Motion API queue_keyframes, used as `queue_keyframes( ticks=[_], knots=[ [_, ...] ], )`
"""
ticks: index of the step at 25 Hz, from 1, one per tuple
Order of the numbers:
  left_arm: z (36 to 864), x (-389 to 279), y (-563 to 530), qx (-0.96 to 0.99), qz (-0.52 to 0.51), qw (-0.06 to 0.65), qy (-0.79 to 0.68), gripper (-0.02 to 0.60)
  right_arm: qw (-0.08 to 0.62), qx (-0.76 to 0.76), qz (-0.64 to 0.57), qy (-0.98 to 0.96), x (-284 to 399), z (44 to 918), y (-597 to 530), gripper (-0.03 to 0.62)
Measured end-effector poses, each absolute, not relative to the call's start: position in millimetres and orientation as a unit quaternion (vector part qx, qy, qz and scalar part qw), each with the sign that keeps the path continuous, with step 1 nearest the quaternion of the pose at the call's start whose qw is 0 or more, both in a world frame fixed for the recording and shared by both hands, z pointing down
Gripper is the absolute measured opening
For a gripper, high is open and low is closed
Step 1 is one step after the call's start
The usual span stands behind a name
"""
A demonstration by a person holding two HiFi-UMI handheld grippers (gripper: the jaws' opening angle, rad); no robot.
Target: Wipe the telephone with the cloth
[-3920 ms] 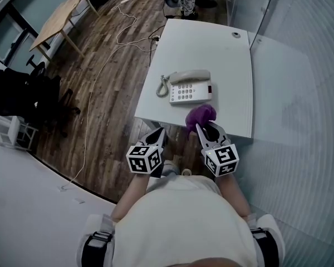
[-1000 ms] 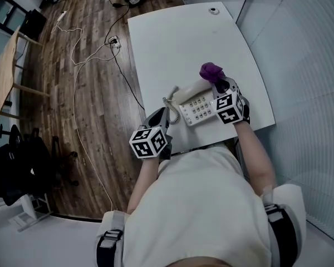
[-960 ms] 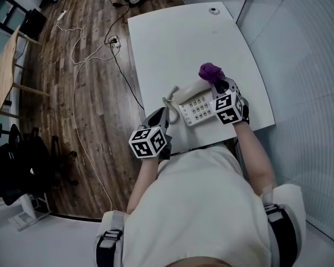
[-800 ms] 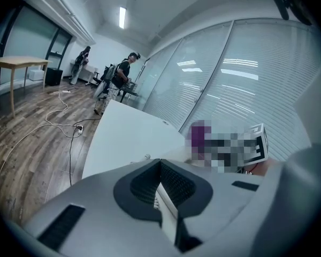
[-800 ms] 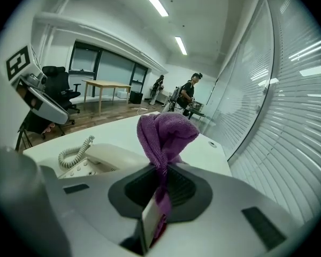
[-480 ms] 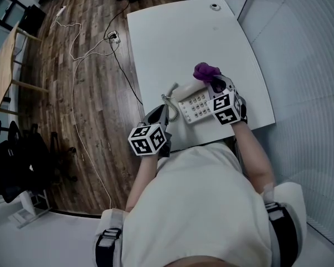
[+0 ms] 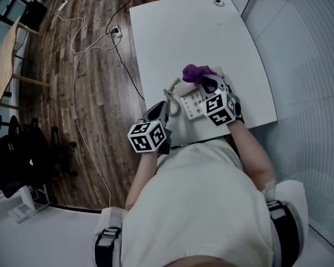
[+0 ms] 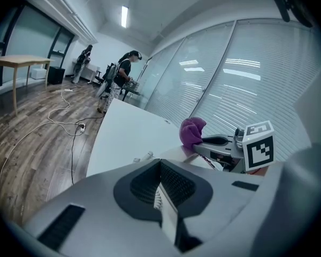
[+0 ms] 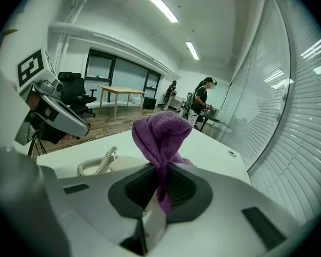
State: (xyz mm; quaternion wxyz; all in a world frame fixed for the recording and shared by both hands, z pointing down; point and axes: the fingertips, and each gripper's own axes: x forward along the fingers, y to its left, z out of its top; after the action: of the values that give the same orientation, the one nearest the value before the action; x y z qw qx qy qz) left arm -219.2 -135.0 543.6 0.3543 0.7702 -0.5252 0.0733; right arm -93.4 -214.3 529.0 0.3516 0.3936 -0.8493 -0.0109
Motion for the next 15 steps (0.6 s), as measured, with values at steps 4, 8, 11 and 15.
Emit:
queue_keyframes(
  ticks=[4, 8, 11, 15],
  knots=[
    [543, -222, -132, 0.768, 0.072, 0.355, -0.527, 0.021, 0.351, 0.378, -0.015, -0.856, -108, 530, -209, 0.044],
    [543, -224, -129, 0.768, 0.07, 0.355, -0.528, 0.021, 0.352, 0.365, -0.015, -0.862, -118, 533, -202, 0.045],
    [541, -227, -128, 0.767, 0.069, 0.356, -0.53, 0.021, 0.355, 0.354, -0.018, -0.865, -127, 533, -200, 0.044],
    [544, -231, -128, 0.765, 0.068, 0.356, -0.532, 0.021, 0.361, 0.335, -0.024, -0.87, -140, 541, -192, 0.046]
  ],
)
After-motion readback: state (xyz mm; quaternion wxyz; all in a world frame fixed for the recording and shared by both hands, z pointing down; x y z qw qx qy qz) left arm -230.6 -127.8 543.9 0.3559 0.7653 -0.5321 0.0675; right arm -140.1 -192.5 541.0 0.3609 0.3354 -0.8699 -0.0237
